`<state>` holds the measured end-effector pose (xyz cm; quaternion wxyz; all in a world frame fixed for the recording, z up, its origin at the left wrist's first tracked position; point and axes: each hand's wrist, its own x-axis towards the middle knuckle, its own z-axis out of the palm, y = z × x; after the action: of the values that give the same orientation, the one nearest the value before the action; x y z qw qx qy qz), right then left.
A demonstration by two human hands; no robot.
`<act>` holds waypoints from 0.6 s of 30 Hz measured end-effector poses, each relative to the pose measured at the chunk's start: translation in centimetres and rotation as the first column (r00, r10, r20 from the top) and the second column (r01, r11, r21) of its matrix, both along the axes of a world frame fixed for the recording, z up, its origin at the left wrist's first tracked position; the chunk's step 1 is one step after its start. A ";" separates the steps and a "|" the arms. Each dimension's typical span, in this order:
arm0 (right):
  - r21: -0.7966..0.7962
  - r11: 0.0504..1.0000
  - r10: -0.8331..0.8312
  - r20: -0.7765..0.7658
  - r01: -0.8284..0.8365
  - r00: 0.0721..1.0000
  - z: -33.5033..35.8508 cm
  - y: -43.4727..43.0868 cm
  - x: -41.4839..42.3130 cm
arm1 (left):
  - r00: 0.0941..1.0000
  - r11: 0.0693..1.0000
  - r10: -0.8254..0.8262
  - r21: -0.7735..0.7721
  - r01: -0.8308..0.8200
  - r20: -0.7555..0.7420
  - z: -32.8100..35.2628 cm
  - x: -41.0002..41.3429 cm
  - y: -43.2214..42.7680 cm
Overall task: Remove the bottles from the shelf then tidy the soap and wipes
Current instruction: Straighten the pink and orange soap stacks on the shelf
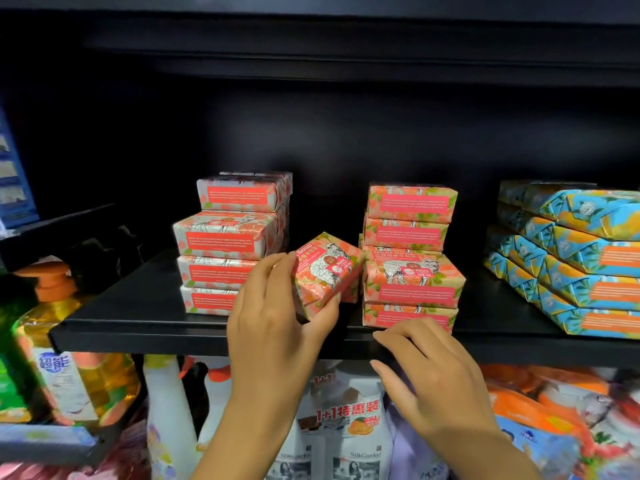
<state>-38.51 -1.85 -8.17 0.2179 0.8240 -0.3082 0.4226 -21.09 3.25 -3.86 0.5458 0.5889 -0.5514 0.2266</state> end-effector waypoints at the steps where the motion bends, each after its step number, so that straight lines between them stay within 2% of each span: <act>1: -0.002 1.000 0.000 0.004 0.000 1.000 0.0 0.0 0.0 | 1.000 1.000 0.009 0.009 -0.009 -0.007 0.0 -0.1 -0.2; 10: -0.011 0.999 0.034 0.031 -0.034 0.999 0.2 -0.4 0.3 | 0.998 0.992 0.059 0.114 -0.056 -0.016 -0.3 -0.8 -1.8; 18: -0.005 0.998 0.057 0.057 -0.057 0.997 0.1 -0.4 0.4 | 0.996 0.976 0.081 0.201 -0.087 0.040 -0.1 -0.5 -2.1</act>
<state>-38.09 -2.22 -8.07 0.1983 0.8197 -0.2899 0.4524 -21.64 1.17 -3.98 0.4640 0.6605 -0.5549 0.2013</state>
